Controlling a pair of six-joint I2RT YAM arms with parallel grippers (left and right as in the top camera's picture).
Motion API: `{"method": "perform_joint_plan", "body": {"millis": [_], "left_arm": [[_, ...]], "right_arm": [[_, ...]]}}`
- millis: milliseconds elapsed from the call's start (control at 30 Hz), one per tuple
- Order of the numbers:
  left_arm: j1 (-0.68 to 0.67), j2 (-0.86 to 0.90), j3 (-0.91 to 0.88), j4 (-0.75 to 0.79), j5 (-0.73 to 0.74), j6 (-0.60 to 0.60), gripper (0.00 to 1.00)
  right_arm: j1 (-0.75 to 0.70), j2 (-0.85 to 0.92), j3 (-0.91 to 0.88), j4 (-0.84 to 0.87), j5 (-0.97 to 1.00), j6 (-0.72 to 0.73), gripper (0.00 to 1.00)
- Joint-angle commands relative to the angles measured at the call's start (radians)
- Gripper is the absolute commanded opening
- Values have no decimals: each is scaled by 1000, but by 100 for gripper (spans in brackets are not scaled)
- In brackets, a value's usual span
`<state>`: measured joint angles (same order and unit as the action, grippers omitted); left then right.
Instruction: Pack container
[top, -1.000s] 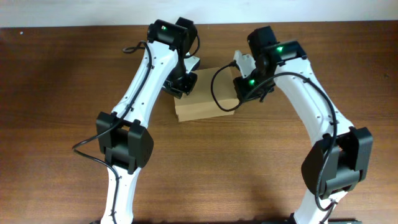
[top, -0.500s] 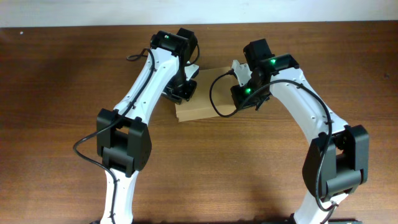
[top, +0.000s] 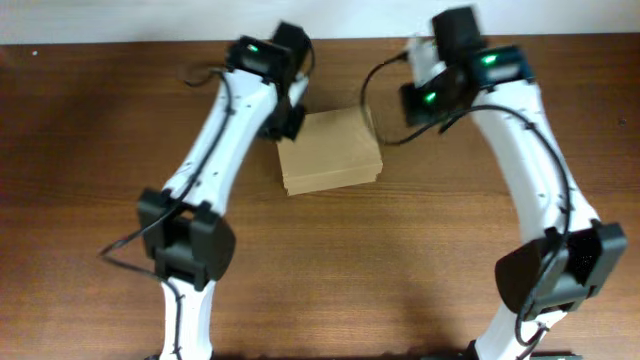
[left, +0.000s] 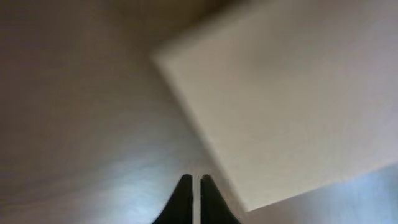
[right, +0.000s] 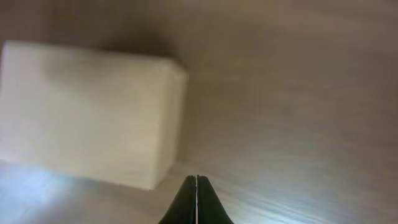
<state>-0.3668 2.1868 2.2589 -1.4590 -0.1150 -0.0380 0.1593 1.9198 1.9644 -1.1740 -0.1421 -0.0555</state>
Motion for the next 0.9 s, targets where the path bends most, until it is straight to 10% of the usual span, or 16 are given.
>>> {"method": "perform_joint_plan", "body": {"millis": [0, 400, 500, 567, 600, 633, 867], "left_arm": [[71, -108, 79, 21, -122, -60, 12], [344, -113, 101, 46, -98, -74, 15], [373, -113, 101, 43, -99, -74, 33], [383, -113, 100, 33, -99, -74, 47], [383, -113, 100, 24, -100, -74, 100], [383, -113, 100, 23, -99, -74, 100], [383, -113, 100, 23, -99, -74, 100]], "right_arm": [[-74, -12, 79, -23, 102, 16, 4], [-286, 0, 76, -76, 48, 58, 4], [-286, 0, 76, -80, 49, 56, 4], [-284, 0, 75, -80, 49, 56, 18], [-284, 0, 74, -83, 49, 56, 55], [-284, 0, 74, -86, 49, 56, 99], [-284, 0, 74, -87, 49, 56, 99]]}}
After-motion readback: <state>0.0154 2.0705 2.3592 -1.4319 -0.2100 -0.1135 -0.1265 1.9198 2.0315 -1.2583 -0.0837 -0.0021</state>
